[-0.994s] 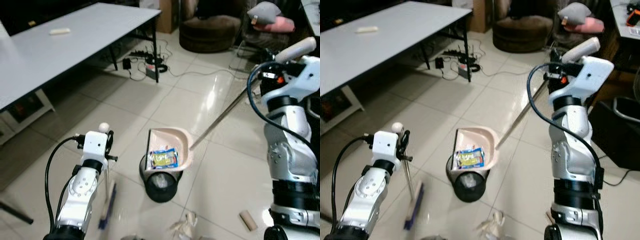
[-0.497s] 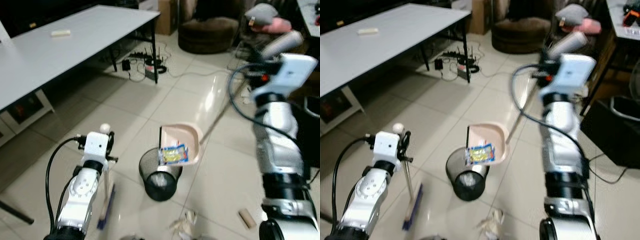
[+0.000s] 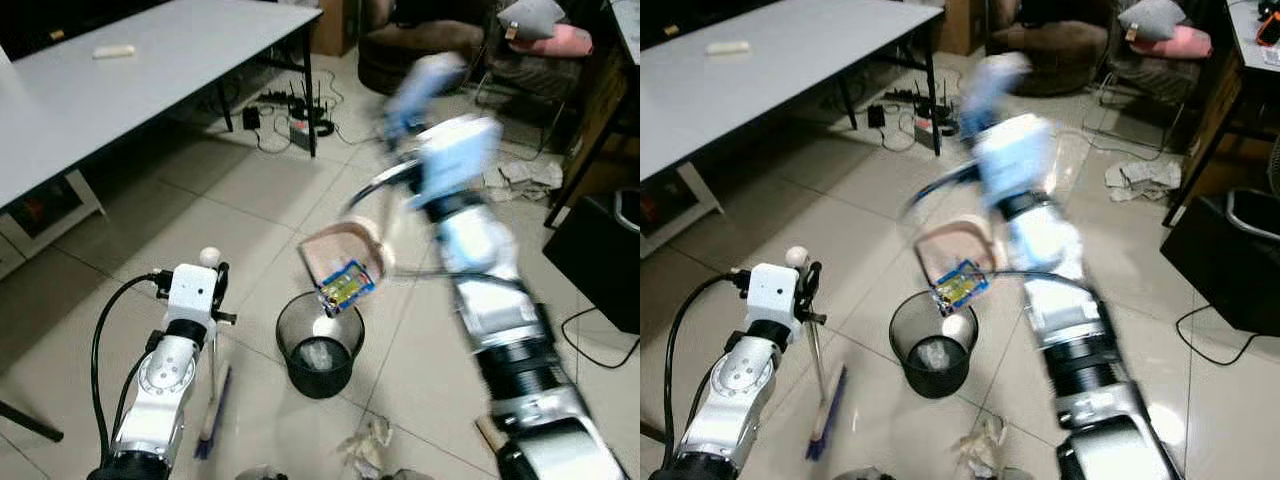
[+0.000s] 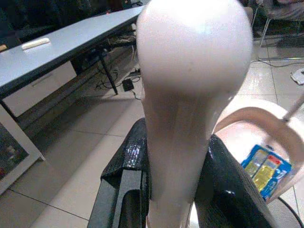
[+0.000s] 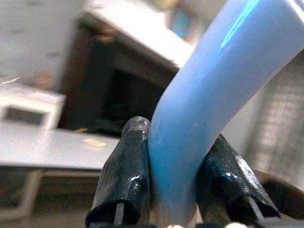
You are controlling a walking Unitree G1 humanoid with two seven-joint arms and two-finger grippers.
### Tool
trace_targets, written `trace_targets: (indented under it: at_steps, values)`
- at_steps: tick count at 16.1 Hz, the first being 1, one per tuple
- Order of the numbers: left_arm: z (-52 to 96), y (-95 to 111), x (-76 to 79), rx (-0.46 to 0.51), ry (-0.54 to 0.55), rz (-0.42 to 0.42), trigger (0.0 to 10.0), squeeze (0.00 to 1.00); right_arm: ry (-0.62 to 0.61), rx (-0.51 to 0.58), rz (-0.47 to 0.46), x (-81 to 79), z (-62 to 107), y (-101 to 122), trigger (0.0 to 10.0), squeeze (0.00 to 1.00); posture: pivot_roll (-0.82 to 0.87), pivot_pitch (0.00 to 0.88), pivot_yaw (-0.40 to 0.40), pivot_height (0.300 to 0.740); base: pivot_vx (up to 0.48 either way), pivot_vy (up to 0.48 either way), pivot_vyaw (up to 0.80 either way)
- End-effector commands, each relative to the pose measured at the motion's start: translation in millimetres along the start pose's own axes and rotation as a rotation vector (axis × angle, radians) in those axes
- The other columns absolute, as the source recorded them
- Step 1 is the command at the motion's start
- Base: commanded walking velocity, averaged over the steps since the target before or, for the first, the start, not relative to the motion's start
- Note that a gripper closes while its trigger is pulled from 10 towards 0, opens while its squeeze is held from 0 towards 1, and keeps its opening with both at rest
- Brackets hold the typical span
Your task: Sweep floor
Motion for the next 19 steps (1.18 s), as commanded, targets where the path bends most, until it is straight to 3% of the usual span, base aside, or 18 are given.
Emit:
trace_targets:
  at_steps: [1,2,4,6,9,14,16,17,18,19]
  values:
    - [-3.9,10.2,-4.1,0.033,0.015,-0.022,10.0,0.0,0.074,0.094,0.049,-13.5,-6.0,22.3,10.0,0.0,0.0,0.009,0.035,0.74,0.0,0.0,0.0]
    - [-4.5,10.6,-3.3,0.034,0.014,-0.022,10.0,0.0,0.158,0.091,0.05,-31.7,-4.6,22.3,10.0,0.0,-0.01,0.01,0.031,0.74,0.0,0.0,0.0]
    - [-3.3,9.5,-4.6,0.034,0.018,-0.032,10.0,0.0,0.211,0.112,0.081,-46.7,0.1,25.3,10.0,0.0,-0.01,0.009,0.029,0.74,0.0,0.0,0.0]
    - [-2.9,7.4,-6.7,0.03,0.021,-0.032,10.0,0.0,0.203,0.124,0.065,-46.7,1.0,28.3,10.0,0.0,-0.01,0.0,0.032,0.74,0.0,0.0,0.0]
    - [-5.4,6.0,-1.5,0.024,-0.005,-0.029,10.0,0.0,0.218,0.159,0.137,-41.5,3.3,34.6,10.0,0.0,-0.02,0.0,0.03,0.74,0.0,0.0,0.0]
    - [-7.2,5.9,11.1,0.024,-0.055,-0.007,10.0,0.0,0.068,0.186,0.16,17.8,-4.4,48.6,10.0,0.0,-0.01,0.0,0.006,0.74,0.0,0.0,0.0]
    - [-7.3,5.4,13.5,0.023,-0.075,-0.006,10.0,0.0,-0.02,0.157,0.309,53.8,-2.6,50.1,10.0,0.0,-0.02,0.0,0.017,0.74,0.0,0.0,0.0]
    - [-7.9,5.3,15.0,0.022,-0.085,-0.008,10.0,0.0,-0.106,0.096,0.363,81.2,3.1,42.6,10.0,0.0,-0.03,0.0,0.024,0.74,0.0,0.0,0.0]
    - [-9.9,6.5,17.3,0.021,-0.096,-0.005,10.0,0.0,-0.227,0.007,0.38,114.7,16.7,30.5,10.0,0.0,-0.03,0.0,0.025,0.74,0.0,0.0,0.0]
    - [-11.8,7.3,19.6,0.016,-0.11,0.008,10.0,0.0,-0.287,-0.103,0.403,133.7,33.6,12.4,10.0,0.0,-0.03,0.0,0.03,0.74,0.0,0.0,0.0]
Point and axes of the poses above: a point about 5 cm out from each wrist's last joint towards the gripper, its own z axis pointing back from the gripper into the wrist, its own y axis along the axis of the wrist's last joint, x = y × z, the point moved 6 cm from there along -z, pointing out of the wrist towards the gripper, and after that the axes turned 6 degrees about z, right-handed, at the moved point
